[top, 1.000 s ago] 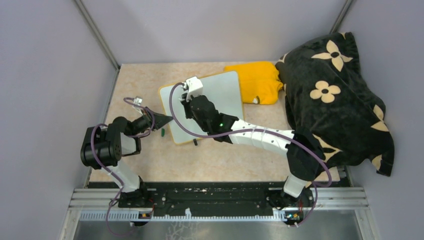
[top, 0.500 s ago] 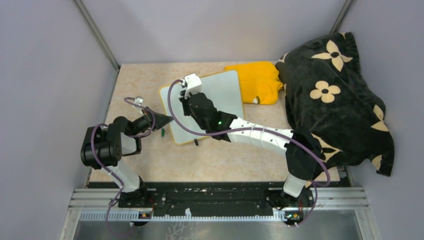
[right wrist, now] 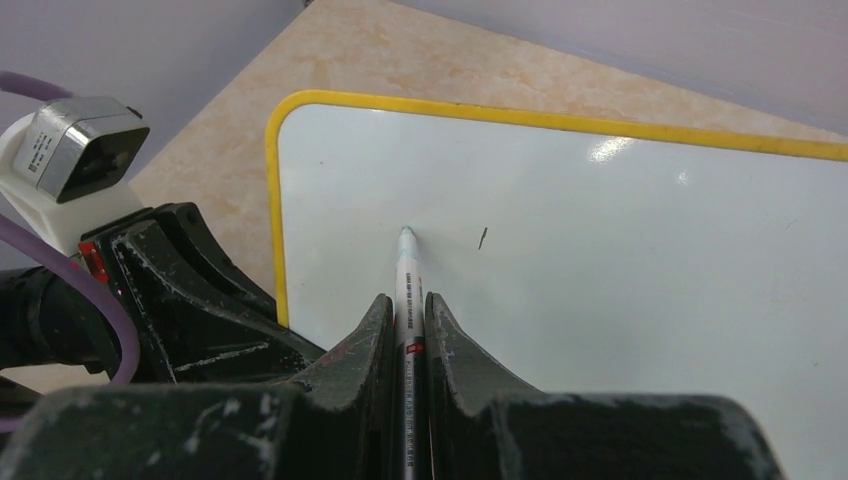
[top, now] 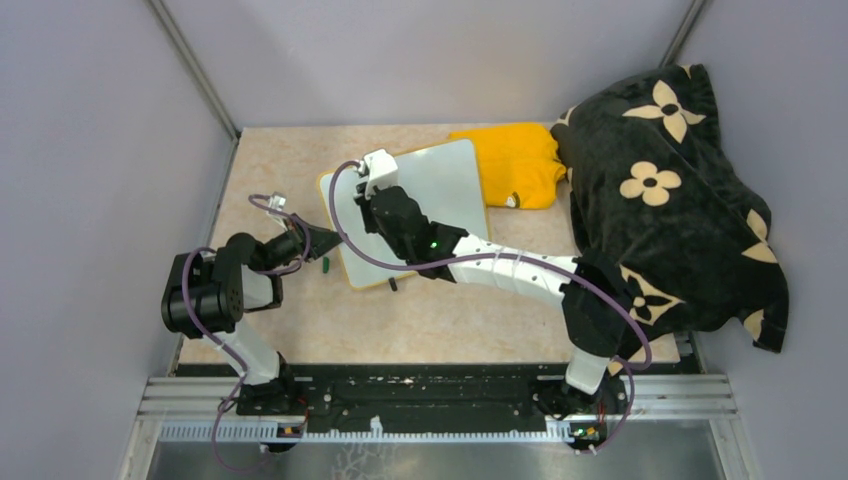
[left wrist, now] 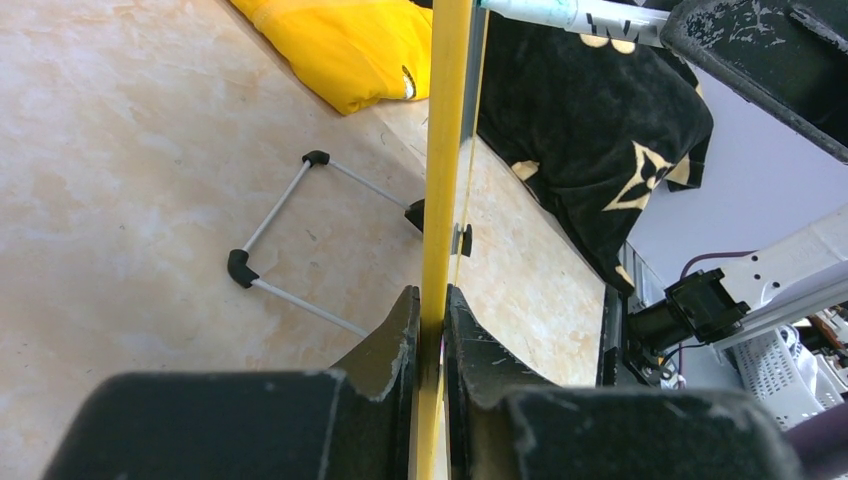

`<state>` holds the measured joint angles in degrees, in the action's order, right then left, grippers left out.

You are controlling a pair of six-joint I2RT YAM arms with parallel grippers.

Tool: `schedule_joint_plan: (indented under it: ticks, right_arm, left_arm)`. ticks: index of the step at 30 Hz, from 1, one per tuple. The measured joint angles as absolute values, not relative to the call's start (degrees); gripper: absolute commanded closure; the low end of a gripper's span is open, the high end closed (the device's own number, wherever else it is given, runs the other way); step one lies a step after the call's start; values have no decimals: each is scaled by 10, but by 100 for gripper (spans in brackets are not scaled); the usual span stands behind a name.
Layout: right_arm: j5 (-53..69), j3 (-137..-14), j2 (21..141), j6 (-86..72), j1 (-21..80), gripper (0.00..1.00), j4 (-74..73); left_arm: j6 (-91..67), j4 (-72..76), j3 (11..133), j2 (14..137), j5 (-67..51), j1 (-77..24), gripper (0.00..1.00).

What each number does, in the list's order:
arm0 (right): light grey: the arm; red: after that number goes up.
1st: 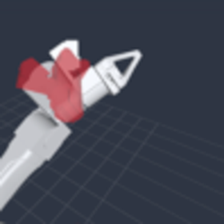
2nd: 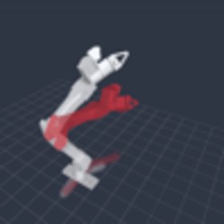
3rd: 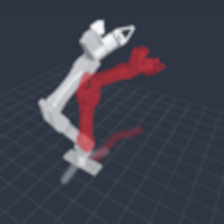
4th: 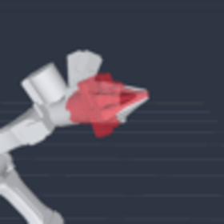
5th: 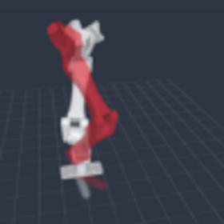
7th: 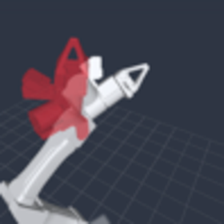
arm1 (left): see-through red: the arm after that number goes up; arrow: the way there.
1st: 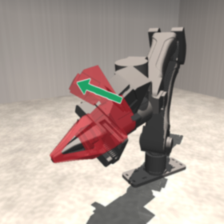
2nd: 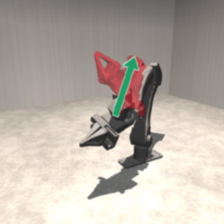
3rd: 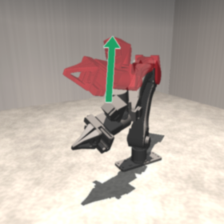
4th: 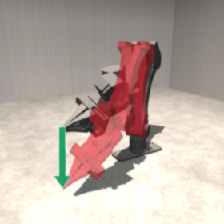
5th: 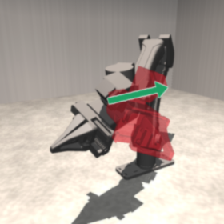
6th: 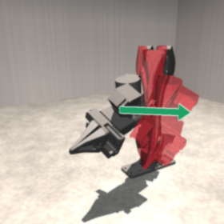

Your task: Write a sentence on the whiteboard

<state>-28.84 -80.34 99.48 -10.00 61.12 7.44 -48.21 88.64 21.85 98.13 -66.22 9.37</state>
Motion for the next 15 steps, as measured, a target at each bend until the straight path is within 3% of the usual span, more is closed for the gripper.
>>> schedule_joint_plan:
  ticks: [15]
  right_arm:
    - [-266,-815,1000,-100,611,100,60]
  left_arm:
    - [-483,886,218,981,-662,94,98]
